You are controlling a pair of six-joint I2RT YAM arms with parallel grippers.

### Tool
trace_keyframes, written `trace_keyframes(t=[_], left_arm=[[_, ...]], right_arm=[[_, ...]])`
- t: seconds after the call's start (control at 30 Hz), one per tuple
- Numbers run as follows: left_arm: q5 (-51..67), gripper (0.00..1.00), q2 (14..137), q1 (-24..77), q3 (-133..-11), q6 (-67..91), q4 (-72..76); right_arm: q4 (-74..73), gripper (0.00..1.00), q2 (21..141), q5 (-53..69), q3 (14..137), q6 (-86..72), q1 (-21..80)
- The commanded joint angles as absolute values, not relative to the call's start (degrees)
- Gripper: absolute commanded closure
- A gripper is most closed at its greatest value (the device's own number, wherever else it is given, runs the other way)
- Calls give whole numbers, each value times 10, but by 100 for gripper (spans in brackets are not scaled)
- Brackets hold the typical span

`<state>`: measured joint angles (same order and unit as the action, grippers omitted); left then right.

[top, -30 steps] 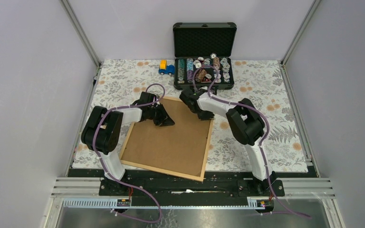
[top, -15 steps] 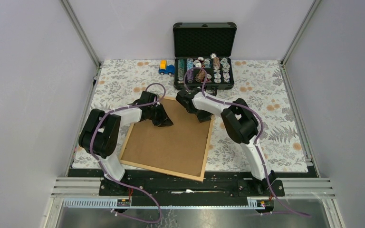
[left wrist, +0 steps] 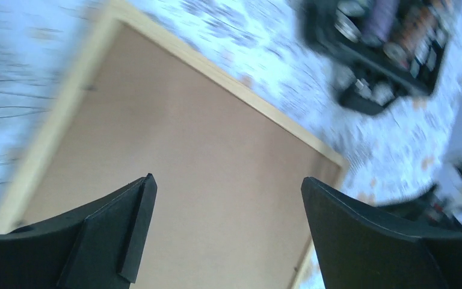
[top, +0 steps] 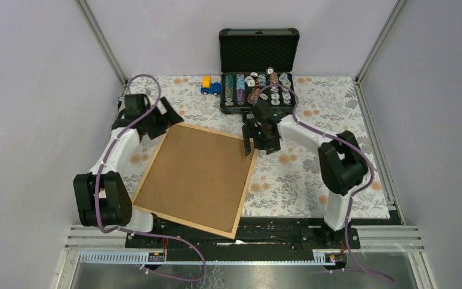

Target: Put the photo into the frame

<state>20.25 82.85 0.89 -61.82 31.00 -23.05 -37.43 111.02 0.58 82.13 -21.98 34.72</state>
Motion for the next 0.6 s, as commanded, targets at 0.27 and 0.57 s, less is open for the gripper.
trace_keyframes(t=[0.27,0.57], left_arm=[[91,1,929,-170,-658,276,-261],[143,2,972,-200,-566,317,-253]], right_arm=[[-70,5,1063,309,603,-365,311],[-18,10,1182,314,694,-408,352]])
